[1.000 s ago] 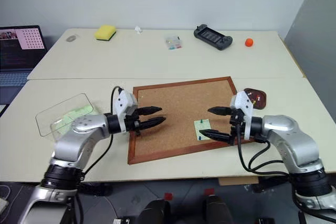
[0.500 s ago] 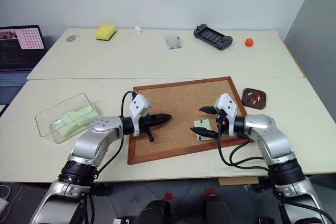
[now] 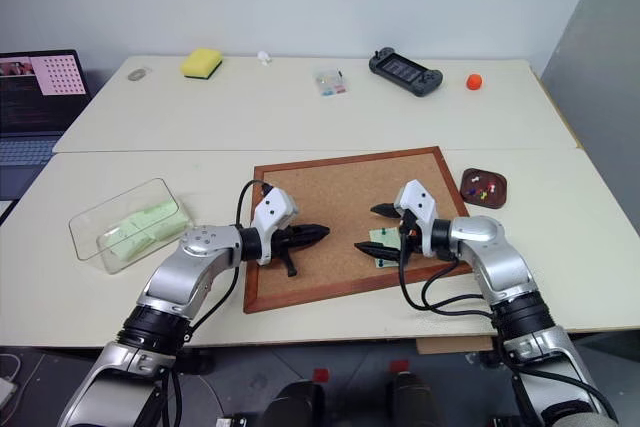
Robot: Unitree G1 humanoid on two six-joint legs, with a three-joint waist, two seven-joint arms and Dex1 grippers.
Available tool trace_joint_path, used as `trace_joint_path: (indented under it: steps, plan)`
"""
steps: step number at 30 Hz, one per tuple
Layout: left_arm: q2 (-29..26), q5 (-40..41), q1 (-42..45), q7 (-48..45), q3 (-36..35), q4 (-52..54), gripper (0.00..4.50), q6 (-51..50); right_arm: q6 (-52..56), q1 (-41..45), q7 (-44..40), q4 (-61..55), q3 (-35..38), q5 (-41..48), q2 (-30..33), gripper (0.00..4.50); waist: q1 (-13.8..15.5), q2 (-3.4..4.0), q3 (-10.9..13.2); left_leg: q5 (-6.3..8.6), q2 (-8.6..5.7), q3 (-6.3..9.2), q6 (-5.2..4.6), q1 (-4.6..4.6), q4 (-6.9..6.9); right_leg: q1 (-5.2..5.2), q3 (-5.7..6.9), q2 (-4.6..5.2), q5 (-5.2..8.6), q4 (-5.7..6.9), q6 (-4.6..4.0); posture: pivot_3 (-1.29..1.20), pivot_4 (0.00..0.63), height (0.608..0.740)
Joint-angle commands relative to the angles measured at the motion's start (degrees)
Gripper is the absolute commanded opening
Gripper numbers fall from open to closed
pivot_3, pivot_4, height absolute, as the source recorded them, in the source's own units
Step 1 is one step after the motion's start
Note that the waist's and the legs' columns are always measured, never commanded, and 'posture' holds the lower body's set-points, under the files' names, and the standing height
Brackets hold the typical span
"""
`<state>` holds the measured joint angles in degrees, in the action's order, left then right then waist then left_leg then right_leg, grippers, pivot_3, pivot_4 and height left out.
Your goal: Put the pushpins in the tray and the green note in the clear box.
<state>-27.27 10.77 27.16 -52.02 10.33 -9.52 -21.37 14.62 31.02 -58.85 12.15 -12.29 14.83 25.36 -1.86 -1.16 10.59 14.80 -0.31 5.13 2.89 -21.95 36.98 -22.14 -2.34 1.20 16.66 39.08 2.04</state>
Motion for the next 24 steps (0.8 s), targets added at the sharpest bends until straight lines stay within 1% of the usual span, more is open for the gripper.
trace_joint_path:
  steps: [1,2,5,8,11,14,15,22,24]
  plan:
    - [-0.6,-0.4,-1.4,-0.7,1.0,0.4,0.0,-2.8,-2.6,1.9,-1.2,1.7,0.5,-0.9,-0.2,4.13,0.0,0.0,0.0,0.0,0.0,0.0,0.0,0.01,0.0,0.0,0.0,0.0,0.0,0.0,0.0,0.0,0.15,0.74]
    - [-0.7,-0.5,-1.4,-0.7,1.0,0.6,0.0,-2.8,-3.0,2.0,-1.2,2.4,0.5,-1.2,-0.3,4.05,0.0,0.0,0.0,0.0,0.0,0.0,0.0,0.01,0.0,0.0,0.0,0.0,0.0,0.0,0.0,0.0,0.15,0.74]
    - [-0.8,-0.5,-1.4,-0.7,1.0,0.9,0.0,-3.1,-4.3,2.5,-1.4,4.3,0.2,-2.1,-0.5,3.31,0.0,0.0,0.0,0.0,0.0,-0.02,0.0,0.01,-0.01,0.0,-0.01,0.0,0.0,0.0,0.0,0.0,0.15,0.74]
    - [-0.9,-1.0,-1.3,-0.4,1.0,1.0,0.0,-2.6,-5.3,2.7,-1.9,5.4,0.0,-2.9,-0.7,2.72,0.0,0.0,0.0,0.0,0.0,0.0,0.0,0.02,-0.01,0.0,0.01,-0.01,0.0,0.0,0.0,0.0,0.15,0.74]
    - [-1.1,-1.2,-1.3,-0.6,1.3,1.5,0.0,-2.5,-6.1,3.0,-1.8,6.5,0.0,-3.4,-1.0,2.01,-0.1,0.0,0.0,0.0,0.0,-0.01,0.0,0.02,-0.01,0.0,0.0,-0.01,0.0,0.0,0.0,0.0,0.15,0.74]
    - [-0.7,-1.4,-1.2,0.6,0.8,1.3,0.0,-1.8,-6.2,3.4,-1.8,7.2,0.3,-3.5,-1.3,1.44,-0.1,0.0,0.0,0.0,0.0,-0.02,0.0,0.02,-0.01,-0.01,-0.01,-0.01,0.0,0.0,0.0,0.0,0.15,0.74]
    - [-0.7,-1.5,-1.1,0.8,0.7,1.2,0.0,-1.7,-6.1,3.4,-1.8,7.2,0.4,-3.5,-1.3,1.33,-0.1,0.0,0.0,0.0,0.0,-0.02,0.0,0.02,-0.01,-0.01,-0.01,-0.01,0.0,0.0,0.0,0.0,0.15,0.74]
    - [-0.9,-1.8,-0.2,0.9,0.7,0.2,0.0,-1.2,-5.7,3.9,-1.5,7.7,1.1,-3.3,-1.5,0.07,-0.1,0.0,0.0,0.0,0.0,-0.01,0.0,0.01,-0.02,-0.02,0.0,-0.01,0.0,0.0,0.0,0.0,0.15,0.74]
    - [-0.9,-1.9,-0.2,0.8,0.8,0.0,0.0,-1.1,-5.5,3.9,-1.6,7.4,1.3,-3.1,-1.3,0.02,-0.1,0.0,0.0,0.0,0.0,-0.01,0.0,0.01,-0.02,-0.02,0.0,-0.01,0.0,0.0,0.0,0.0,0.15,0.74]
